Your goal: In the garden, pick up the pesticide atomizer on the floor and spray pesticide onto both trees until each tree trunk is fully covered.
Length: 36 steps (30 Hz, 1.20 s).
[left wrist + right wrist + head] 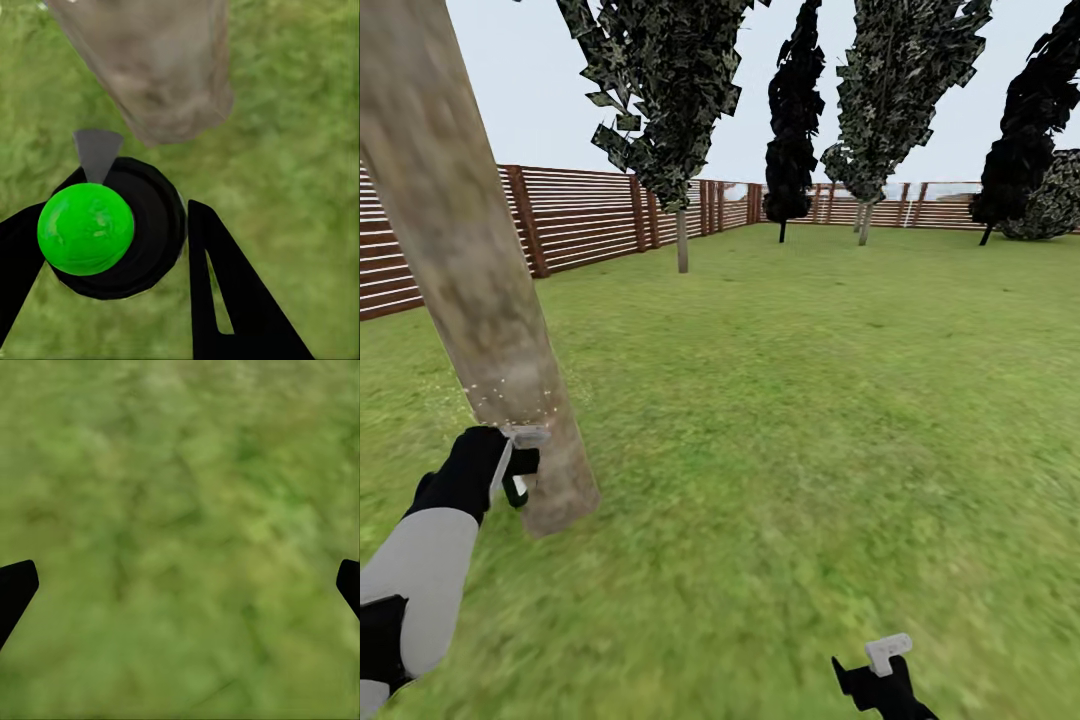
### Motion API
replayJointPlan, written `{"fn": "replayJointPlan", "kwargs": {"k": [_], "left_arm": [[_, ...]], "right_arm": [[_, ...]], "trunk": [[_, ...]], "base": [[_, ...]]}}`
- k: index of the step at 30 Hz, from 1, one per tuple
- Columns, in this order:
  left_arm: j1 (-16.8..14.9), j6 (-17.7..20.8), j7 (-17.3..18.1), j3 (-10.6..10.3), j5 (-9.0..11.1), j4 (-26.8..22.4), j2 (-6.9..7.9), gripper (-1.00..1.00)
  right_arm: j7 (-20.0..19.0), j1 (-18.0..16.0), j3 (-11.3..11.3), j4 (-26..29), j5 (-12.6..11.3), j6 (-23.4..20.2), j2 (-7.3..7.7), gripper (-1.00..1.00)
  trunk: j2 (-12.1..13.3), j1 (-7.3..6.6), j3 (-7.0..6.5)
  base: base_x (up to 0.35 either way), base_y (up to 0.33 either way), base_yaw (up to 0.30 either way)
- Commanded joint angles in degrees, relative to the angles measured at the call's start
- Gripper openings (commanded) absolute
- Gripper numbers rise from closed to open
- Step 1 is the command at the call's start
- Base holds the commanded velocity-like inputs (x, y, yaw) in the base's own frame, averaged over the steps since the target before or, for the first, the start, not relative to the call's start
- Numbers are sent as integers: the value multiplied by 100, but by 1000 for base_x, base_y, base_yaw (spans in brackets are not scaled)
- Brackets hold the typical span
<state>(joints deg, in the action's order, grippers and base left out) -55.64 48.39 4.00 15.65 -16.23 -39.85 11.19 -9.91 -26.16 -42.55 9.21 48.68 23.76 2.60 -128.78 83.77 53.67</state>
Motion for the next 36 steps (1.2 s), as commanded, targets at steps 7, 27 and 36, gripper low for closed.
{"fn": "replayJointPlan", "kwargs": {"k": [7,27,36], "left_arm": [[-100,31,40,14,-68,-24,150,-100],[-211,60,30,-13,-109,-427,-2,-100],[-211,57,30,-9,-118,-427,23,-100]], "right_arm": [[299,-3,-43,-6,10,10,-5,100],[306,-3,-43,2,10,14,-5,100],[306,-3,-43,2,10,11,-5,100]], "trunk": [[-2,-1,6],[-2,-1,6],[-2,-1,6]], "base": [[0,0,0],[80,-138,77],[14,-272,116]]}}
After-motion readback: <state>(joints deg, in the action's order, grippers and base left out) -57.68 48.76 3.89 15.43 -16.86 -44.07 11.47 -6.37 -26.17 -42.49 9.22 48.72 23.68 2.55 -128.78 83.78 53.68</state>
